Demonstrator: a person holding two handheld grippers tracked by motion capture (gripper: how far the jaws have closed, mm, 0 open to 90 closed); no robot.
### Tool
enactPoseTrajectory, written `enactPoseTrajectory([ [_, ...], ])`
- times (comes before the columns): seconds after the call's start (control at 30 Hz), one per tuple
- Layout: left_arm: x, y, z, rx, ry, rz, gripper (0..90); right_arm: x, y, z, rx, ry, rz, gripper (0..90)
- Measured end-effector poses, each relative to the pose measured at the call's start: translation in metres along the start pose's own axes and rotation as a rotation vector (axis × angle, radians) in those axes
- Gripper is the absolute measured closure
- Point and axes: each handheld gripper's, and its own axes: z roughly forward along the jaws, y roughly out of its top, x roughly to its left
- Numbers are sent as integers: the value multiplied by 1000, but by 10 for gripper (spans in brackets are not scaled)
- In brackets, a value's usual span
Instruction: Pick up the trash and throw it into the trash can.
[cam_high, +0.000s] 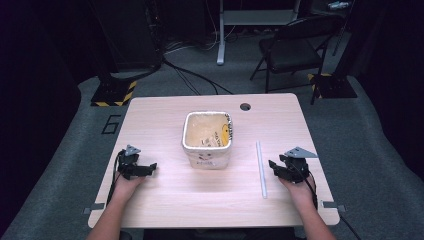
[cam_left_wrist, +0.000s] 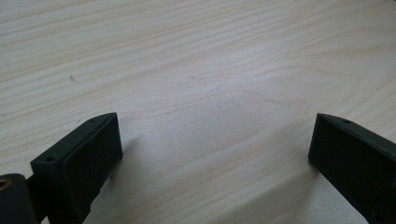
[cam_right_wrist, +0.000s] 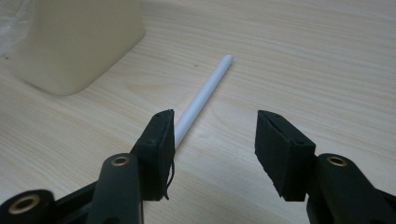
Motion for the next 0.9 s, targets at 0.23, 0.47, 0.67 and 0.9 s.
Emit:
enactPoseTrajectory([
  [0.23,0,0,0,0,0,0,21,7,0,7,10,27,-3,470],
  [0.47,0,0,0,0,0,-1,21,12,1,16,19,42,-8,470],
  [0.67,0,0,0,0,1,-1,21,16,3,22,26,48,-9,475],
  [0.9,0,0,0,2,0,2,21,19,2,32,53,46,-23,487],
])
